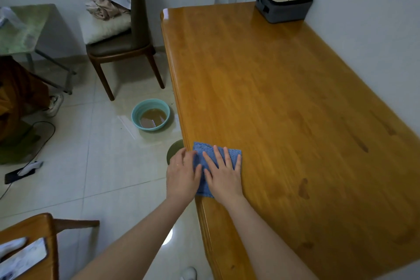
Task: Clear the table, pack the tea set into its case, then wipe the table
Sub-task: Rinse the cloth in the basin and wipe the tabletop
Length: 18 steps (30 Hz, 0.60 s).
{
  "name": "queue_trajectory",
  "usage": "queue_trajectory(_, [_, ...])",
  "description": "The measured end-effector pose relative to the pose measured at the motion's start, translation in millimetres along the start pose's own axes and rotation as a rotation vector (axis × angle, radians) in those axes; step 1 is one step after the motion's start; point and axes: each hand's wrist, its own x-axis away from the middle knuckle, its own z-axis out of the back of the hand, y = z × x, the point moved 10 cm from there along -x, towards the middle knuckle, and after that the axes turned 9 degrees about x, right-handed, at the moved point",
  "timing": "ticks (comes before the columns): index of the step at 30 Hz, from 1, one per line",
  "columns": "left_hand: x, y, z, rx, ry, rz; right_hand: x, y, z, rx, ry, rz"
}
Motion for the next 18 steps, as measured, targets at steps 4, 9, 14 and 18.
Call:
queue_trajectory(4, [4.6,27.1,-23.8,-0.089,-0.151,-0.244,7.7,3.2,-6.8,0.003,-0.032,-0.013])
queue_trajectory(9, [2.8,46.8,-33.8,0.106,-0.249,-0.22,35.2,3.8,-2.3,-0.004,-0.027,-0.036])
queue_trajectory(14, [38.0,58.0,-57.0,0.264,-0.444,-0.206,72.6,11.6,-1.9,-0.029,-0.026,-0.077])
queue_trajectory(18, [68.2,49.2,-53.9,0.303,-0.41,-0.186,105.1,14.6,-2.1,-0.045,-0.03,-0.076])
